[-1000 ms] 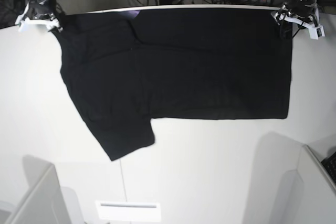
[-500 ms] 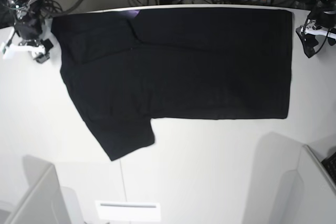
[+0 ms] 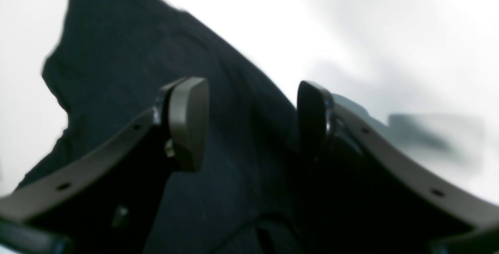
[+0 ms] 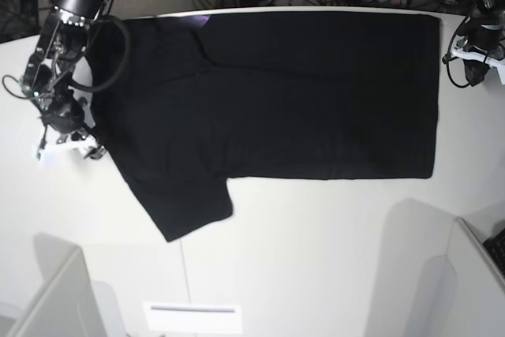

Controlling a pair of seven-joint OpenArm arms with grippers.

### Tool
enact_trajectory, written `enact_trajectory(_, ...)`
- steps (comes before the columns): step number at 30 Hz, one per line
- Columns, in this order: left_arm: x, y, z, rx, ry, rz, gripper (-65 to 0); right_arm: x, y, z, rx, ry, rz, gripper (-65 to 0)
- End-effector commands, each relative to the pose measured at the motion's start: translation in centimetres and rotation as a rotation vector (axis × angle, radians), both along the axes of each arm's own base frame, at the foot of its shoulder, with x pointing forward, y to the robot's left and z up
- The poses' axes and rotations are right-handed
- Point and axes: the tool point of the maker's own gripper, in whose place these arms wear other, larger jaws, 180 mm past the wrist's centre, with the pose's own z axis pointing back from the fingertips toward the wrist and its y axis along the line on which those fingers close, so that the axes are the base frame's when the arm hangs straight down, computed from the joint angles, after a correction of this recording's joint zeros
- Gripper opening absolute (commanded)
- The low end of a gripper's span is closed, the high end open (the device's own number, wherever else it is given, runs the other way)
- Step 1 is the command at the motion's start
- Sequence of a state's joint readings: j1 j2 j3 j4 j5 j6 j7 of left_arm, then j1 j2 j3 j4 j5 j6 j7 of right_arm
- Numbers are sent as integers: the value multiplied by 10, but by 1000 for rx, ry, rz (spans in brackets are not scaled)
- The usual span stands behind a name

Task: Fold the T-shirt properly
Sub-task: 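Release and move the right gripper down along the shirt's side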

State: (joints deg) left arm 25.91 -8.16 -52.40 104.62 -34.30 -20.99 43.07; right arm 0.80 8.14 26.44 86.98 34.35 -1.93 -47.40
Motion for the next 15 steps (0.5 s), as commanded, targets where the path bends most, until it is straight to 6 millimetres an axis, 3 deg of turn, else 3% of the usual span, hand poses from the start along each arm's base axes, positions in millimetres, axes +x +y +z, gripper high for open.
enact_trajectory(1, 4, 5, 12, 28, -33, -7, -650, 20, -3, 18, -18, -59, 14, -309)
enact_trajectory(12, 4, 6, 12, 28, -34, -4, -650, 99, 9, 20, -106, -76, 138, -297)
enact_trajectory(15, 4, 6, 12, 28, -34, -2, -650, 119, 15, 19, -108, -53, 159, -236)
